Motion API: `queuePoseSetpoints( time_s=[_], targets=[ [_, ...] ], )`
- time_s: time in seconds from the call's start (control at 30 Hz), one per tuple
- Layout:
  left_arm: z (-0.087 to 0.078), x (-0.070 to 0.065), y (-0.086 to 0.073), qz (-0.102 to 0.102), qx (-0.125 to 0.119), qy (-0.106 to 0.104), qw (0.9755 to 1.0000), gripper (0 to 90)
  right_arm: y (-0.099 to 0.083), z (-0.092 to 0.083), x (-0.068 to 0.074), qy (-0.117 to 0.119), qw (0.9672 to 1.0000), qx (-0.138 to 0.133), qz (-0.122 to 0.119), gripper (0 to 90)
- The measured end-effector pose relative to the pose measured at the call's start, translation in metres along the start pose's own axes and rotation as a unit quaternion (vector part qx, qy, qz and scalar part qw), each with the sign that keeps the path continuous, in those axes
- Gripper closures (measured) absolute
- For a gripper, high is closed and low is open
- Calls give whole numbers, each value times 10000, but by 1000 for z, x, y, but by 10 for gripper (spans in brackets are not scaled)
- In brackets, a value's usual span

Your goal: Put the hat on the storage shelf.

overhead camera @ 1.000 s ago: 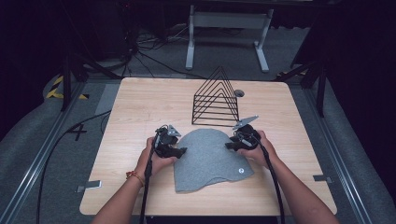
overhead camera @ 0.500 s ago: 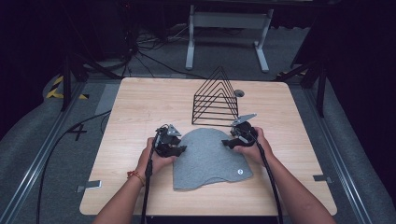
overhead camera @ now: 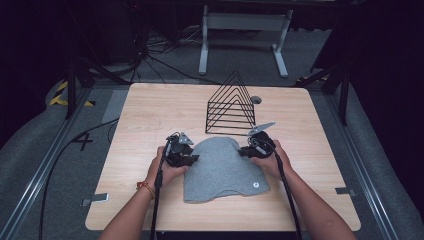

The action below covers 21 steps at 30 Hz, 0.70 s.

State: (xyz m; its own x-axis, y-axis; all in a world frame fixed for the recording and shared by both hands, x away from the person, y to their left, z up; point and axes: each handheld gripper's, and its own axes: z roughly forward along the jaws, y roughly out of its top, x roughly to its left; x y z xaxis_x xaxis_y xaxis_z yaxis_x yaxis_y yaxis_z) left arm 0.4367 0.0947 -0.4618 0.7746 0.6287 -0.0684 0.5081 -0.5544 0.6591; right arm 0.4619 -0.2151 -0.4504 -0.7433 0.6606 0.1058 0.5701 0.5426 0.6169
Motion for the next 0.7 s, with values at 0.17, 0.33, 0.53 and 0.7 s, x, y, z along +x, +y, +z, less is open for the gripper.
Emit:
queuePoseSetpoints(
  time_s=[0.17,0.33,0.53,0.7],
  targets=[
    [-2,0,1,106,-16,-92,9999,861,-4,-1,0,126,9997,-181,132,862],
    [-19,-5,10,251,-357,-170,9989,865,-1,-21,8,176,9984,-539,-80,864],
    [-39,-9,31,446,-789,-258,9956,865,7,-56,23,24,9948,-899,-478,864],
    [-60,-20,53,735,-1136,-218,9906,866,12,-82,28,-79,9901,-1266,-595,865]
  ],
)
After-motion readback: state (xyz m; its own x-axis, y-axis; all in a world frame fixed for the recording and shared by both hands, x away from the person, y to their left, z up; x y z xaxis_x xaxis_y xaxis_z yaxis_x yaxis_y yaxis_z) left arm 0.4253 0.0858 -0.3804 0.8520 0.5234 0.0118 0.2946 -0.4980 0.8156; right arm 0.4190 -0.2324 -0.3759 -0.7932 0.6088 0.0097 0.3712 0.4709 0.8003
